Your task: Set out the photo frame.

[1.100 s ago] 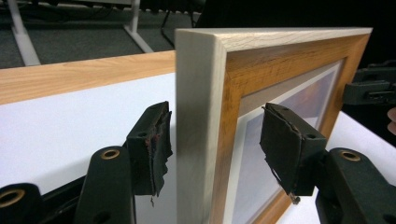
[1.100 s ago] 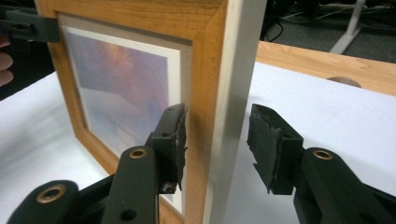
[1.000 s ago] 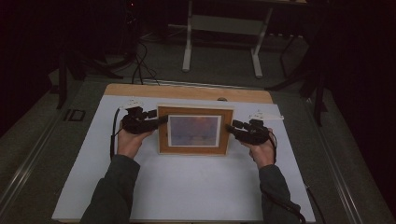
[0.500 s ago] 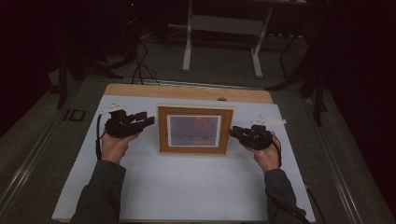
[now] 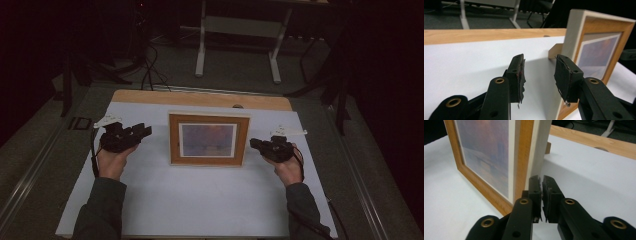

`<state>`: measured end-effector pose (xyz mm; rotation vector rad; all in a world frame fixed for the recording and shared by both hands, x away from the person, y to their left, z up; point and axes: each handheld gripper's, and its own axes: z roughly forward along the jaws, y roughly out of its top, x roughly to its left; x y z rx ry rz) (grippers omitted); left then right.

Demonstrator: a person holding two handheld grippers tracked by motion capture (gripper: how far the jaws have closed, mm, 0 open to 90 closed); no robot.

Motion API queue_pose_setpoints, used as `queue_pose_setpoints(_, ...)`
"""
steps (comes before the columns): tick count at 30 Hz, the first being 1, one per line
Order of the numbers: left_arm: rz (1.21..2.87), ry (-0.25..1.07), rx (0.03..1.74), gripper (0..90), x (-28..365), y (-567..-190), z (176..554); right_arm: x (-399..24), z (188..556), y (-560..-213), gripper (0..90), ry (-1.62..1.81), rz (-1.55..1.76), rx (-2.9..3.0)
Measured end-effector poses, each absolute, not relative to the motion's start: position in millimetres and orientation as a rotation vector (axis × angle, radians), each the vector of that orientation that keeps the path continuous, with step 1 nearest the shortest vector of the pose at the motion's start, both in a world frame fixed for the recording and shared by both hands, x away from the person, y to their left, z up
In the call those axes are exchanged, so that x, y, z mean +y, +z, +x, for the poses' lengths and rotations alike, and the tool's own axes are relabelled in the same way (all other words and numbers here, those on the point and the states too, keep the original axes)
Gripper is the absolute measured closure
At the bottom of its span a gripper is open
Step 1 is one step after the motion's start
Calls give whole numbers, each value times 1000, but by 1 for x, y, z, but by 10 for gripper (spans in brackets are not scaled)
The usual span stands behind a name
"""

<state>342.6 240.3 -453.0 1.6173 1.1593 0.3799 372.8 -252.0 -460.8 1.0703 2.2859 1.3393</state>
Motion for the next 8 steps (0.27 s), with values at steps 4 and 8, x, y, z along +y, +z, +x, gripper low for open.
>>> queue_pose_setpoints(4,1606,447,1222,603,242,-463,336,-253,371,-466,876,1296,1075,2297)
queue_pose_setpoints(8,1636,474,1256,601,241,-469,333,-253,370,-472,873,1261,1088,2296)
